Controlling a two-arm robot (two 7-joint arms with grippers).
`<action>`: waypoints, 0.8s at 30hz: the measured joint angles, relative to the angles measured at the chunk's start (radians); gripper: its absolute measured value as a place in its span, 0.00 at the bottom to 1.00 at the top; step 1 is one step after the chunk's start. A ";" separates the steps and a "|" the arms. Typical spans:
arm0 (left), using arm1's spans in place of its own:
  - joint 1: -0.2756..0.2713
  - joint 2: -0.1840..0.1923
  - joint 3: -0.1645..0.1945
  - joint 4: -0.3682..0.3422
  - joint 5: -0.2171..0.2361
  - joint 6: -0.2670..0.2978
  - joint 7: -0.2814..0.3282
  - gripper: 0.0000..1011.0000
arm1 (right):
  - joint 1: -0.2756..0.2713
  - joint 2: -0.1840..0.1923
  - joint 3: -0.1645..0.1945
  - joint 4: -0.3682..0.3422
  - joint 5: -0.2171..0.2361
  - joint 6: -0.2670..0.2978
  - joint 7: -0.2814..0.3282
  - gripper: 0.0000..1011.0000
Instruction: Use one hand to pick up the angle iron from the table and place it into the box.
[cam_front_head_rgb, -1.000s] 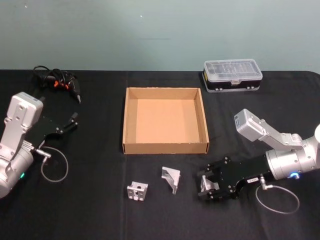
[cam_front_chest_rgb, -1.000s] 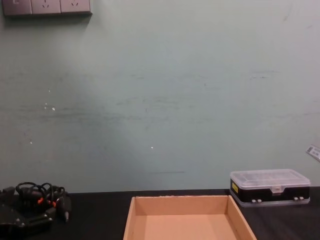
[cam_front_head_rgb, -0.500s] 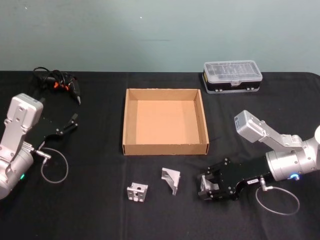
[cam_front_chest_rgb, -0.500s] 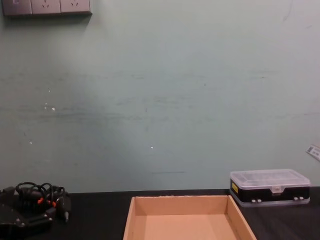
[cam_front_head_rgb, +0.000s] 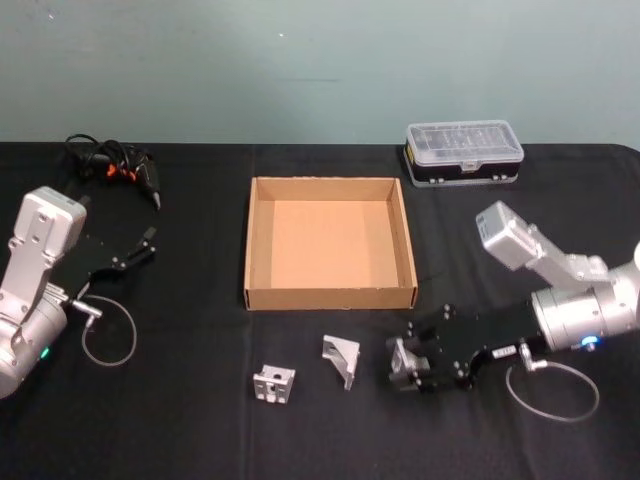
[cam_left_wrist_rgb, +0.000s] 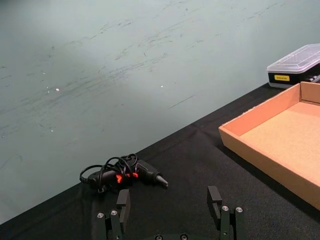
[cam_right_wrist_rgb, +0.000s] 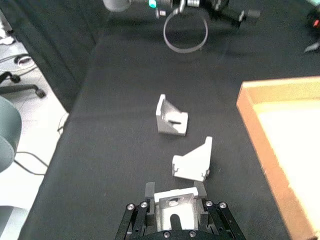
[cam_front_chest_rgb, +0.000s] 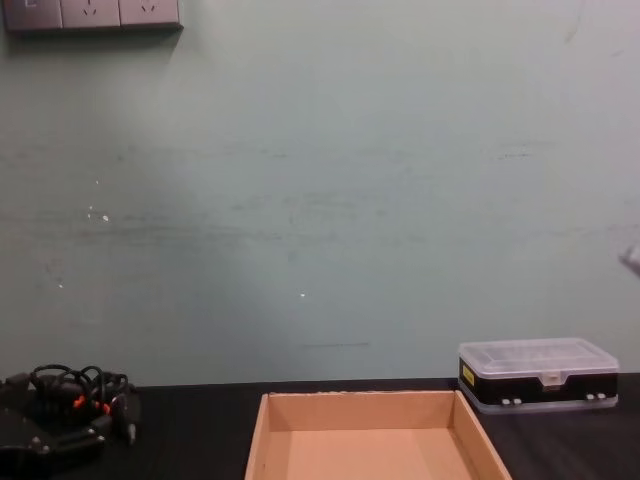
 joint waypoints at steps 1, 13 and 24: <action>0.000 0.000 0.000 0.000 0.000 0.000 0.000 1.00 | 0.002 0.000 0.002 -0.005 0.005 0.001 0.000 0.45; 0.000 0.000 0.000 0.000 0.000 0.000 0.000 1.00 | 0.075 -0.059 0.023 0.022 0.037 0.069 -0.083 0.45; 0.000 0.000 0.000 0.000 0.000 0.000 0.000 1.00 | 0.149 -0.214 0.068 0.203 0.028 0.160 -0.294 0.45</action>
